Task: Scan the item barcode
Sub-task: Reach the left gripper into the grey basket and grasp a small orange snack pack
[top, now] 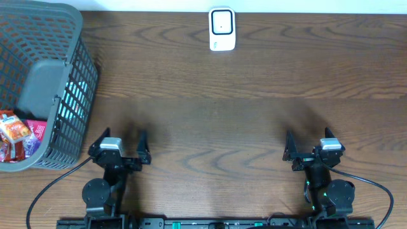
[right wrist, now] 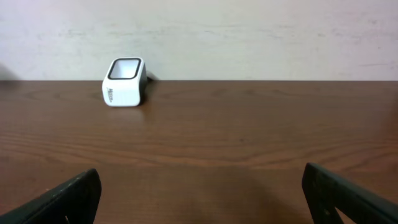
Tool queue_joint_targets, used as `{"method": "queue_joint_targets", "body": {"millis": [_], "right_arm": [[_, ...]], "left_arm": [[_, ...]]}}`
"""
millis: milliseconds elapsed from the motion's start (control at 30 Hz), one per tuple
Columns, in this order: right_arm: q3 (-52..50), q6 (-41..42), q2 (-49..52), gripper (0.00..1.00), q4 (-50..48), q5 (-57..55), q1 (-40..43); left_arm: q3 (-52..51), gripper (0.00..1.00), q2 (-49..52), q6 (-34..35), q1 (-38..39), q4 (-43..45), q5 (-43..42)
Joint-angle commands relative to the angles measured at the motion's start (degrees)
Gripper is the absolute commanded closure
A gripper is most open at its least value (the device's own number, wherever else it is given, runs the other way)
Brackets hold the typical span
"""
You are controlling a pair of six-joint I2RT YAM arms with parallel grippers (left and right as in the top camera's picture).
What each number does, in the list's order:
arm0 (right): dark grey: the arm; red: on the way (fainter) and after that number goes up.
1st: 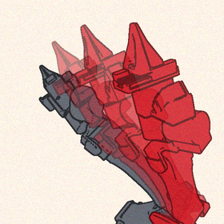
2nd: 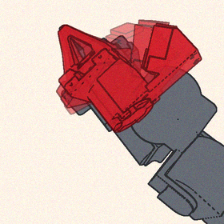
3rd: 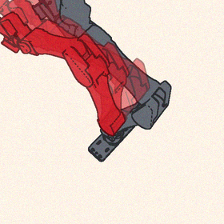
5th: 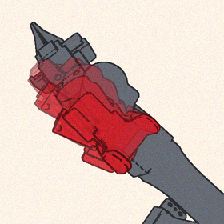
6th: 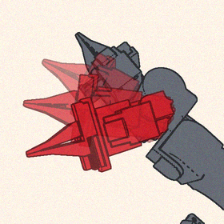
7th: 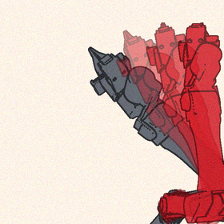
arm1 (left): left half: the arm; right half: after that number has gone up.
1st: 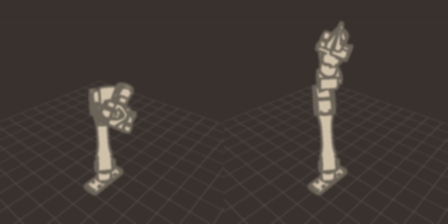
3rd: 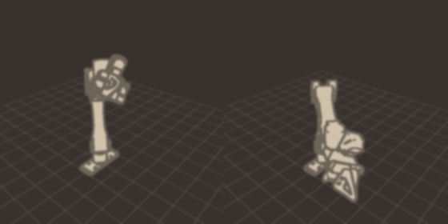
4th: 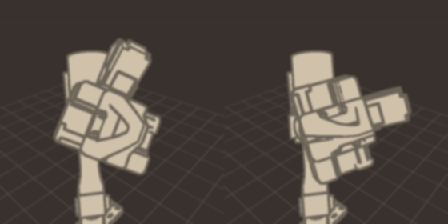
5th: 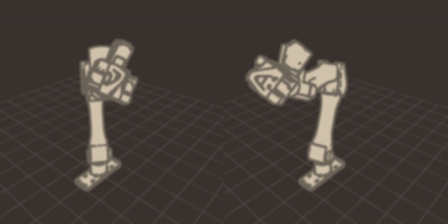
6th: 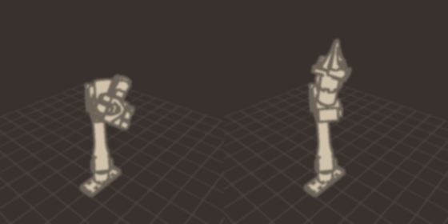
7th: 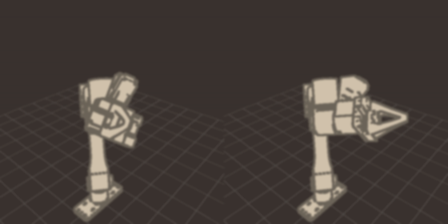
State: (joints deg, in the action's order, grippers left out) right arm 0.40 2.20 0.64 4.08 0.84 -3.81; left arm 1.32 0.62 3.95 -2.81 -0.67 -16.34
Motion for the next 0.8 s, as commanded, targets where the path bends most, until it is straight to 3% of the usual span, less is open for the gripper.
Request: {"method": "queue_joint_targets", "body": {"millis": [0,233,533,667,767], "right_arm": [[-0.1,0.5,-0.3,0.01,0.3,0.1,0.4],[-0.1,0.5,-0.3,0.01,0.3,0.1,0.4],[-0.1,0.5,-0.3,0.01,0.2,0.1,0.4],[-0.1,0.5,-0.3,0.01,0.2,0.1,0.4],[-0.1,0.5,-0.3,0.01,0.2,0.1,0.4]], "left_arm": [[-1.0,0.02,-0.4,10.1,-0.1,-1.4,-17.6],[-1.0,0.02,-0.4,17.0,-0.1,9.8,-20.3],[2.0,0.02,-0.4,17.0,-0.1,42.6,-21.0],[7.2,0.02,0.1,16.9,-0.1,43.9,-12.9],[12.7,0.02,3.5,13.0,-0.1,43.7,-2.8]]}}
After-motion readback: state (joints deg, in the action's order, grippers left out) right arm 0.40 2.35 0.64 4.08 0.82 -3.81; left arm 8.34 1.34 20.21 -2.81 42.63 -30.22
